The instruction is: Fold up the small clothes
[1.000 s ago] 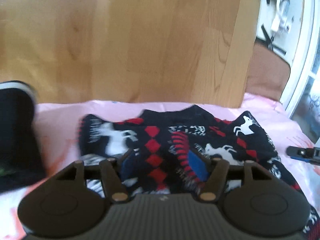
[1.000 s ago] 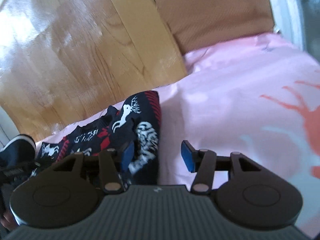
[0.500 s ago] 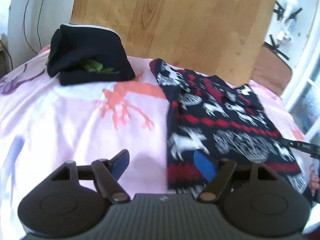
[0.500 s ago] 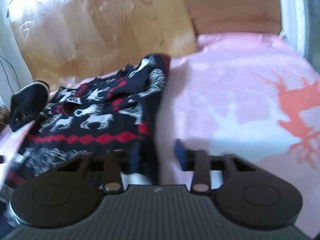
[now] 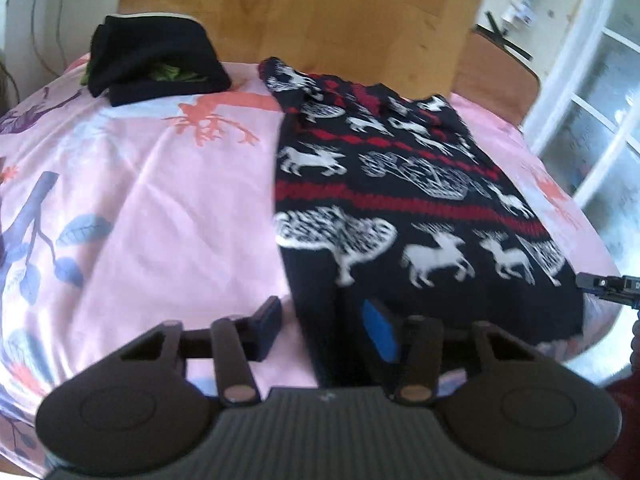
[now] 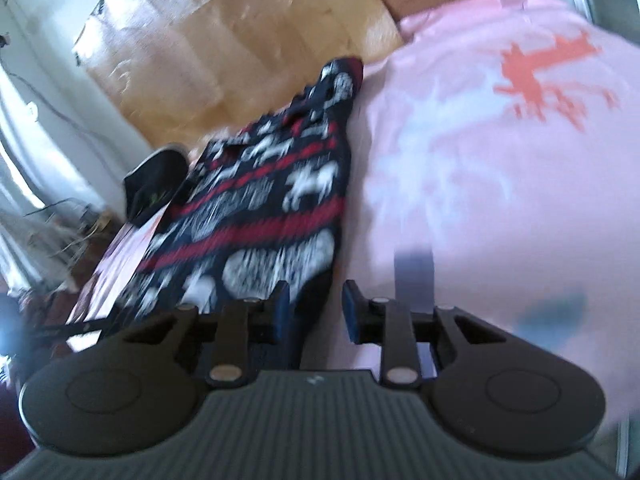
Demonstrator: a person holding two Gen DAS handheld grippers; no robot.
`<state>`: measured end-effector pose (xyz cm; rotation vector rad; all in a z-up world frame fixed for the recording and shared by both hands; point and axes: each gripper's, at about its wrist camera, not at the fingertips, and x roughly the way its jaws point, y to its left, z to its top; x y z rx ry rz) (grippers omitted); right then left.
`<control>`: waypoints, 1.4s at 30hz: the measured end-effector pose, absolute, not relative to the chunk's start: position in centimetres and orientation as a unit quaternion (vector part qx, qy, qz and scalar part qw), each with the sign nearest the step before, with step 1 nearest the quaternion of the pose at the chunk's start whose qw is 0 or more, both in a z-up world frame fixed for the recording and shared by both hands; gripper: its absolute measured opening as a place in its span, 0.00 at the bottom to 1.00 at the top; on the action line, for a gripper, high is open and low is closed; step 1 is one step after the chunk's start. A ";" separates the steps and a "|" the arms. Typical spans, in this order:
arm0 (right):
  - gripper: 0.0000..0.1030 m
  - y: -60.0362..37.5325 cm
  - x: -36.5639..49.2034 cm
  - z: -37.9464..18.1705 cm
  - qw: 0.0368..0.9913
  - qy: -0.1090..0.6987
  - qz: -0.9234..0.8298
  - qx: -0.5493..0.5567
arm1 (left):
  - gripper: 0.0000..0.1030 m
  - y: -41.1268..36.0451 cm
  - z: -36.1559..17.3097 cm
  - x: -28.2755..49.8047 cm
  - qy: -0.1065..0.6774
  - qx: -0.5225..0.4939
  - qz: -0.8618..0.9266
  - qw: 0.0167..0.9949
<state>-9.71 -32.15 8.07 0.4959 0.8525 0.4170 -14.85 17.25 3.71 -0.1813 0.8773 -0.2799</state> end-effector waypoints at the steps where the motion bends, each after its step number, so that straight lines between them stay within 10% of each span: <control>1: 0.32 -32.1 -10.3 7.9 0.857 0.411 0.202 0.237 | 0.30 17.0 3.7 -15.1 0.425 -0.084 -0.141 0.890; 6: 0.31 -30.7 -11.9 7.0 0.840 0.409 0.240 0.265 | 0.13 16.5 3.6 -15.4 0.422 -0.087 -0.138 0.892; 9: 0.08 -29.1 -11.4 6.8 0.837 0.416 0.255 0.247 | 0.12 17.1 4.3 -15.5 0.404 -0.108 -0.133 0.898; 23: 0.08 -30.0 2.6 13.1 0.885 0.300 0.224 0.276 | 0.20 19.7 9.5 -1.4 0.319 -0.207 -0.108 0.918; 25: 0.12 -30.1 5.9 12.1 0.886 0.308 0.191 0.288 | 0.47 19.1 8.9 1.2 0.322 -0.185 -0.053 0.927; 28: 0.51 -30.1 8.6 10.3 0.903 0.326 0.100 0.259 | 0.50 18.8 8.1 2.8 0.328 -0.178 -0.034 0.927; 35: 0.55 -30.3 7.0 8.6 0.902 0.326 0.136 0.250 | 0.64 17.3 5.9 3.9 0.343 -0.123 -0.053 0.930; 37: 0.55 -29.7 7.8 7.8 0.899 0.344 0.133 0.238 | 0.48 16.9 5.1 5.1 0.363 -0.122 -0.048 0.923; 39: 0.43 -29.3 8.5 6.8 0.892 0.361 0.136 0.236 | 0.10 16.4 4.0 5.7 0.387 -0.110 -0.053 0.914; 40: 0.14 -28.9 8.6 6.4 0.889 0.371 0.141 0.227 | 0.10 16.1 3.4 5.9 0.400 -0.097 -0.048 0.910; 42: 0.14 -28.6 7.9 6.6 0.895 0.371 0.142 0.202 | 0.11 16.2 3.0 5.8 0.397 -0.083 -0.049 0.913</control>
